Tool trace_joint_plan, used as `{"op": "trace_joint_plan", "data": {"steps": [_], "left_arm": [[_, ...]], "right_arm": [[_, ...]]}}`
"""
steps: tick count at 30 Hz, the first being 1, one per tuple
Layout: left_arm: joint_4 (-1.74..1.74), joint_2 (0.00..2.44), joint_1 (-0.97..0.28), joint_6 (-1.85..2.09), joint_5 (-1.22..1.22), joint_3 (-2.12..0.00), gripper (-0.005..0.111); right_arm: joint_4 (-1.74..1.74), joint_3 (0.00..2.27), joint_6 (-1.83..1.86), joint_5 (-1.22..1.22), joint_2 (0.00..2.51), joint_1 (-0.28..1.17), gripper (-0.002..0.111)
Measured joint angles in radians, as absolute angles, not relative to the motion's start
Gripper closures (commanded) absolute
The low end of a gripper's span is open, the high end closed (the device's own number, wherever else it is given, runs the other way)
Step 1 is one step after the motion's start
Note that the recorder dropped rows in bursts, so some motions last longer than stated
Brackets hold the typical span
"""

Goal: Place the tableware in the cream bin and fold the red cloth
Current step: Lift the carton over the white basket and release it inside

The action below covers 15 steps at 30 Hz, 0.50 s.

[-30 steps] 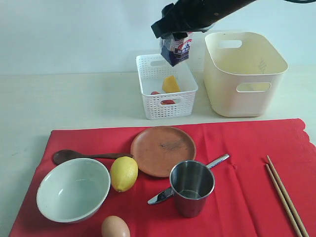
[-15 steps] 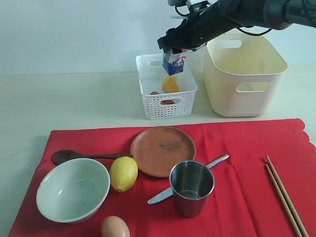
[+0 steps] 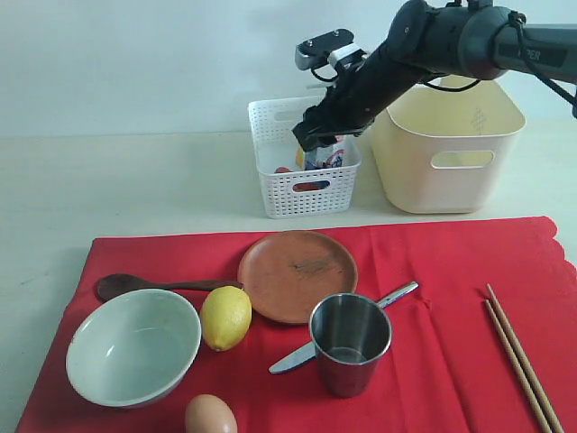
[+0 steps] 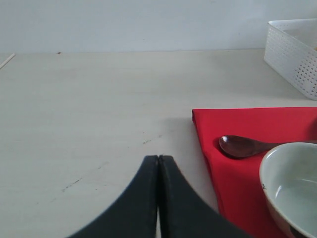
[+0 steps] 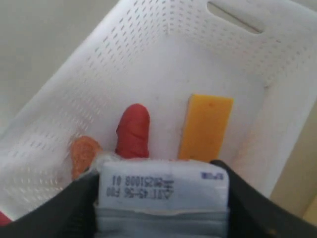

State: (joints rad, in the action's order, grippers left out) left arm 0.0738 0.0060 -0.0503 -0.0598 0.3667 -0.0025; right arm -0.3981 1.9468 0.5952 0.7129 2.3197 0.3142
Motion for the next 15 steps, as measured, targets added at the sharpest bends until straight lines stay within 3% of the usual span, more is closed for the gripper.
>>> {"op": "trace_joint_plan", "data": {"steps": [4,6,15], "left_arm": [[0.074,0.006,-0.050,-0.060,0.367,-0.002,0.107],[0.074,0.006,-0.050,-0.060,0.367,-0.002,0.107],[0.074,0.006,-0.050,-0.060,0.367,-0.002,0.107]], "right_arm": [[-0.360,1.947,0.595,0.756,2.320,0.314,0.035],[-0.360,1.947,0.595,0.748,2.320,0.314,0.028],[-0.359,1.953,0.583,0.685,2.236,0.314,0.028]]}}
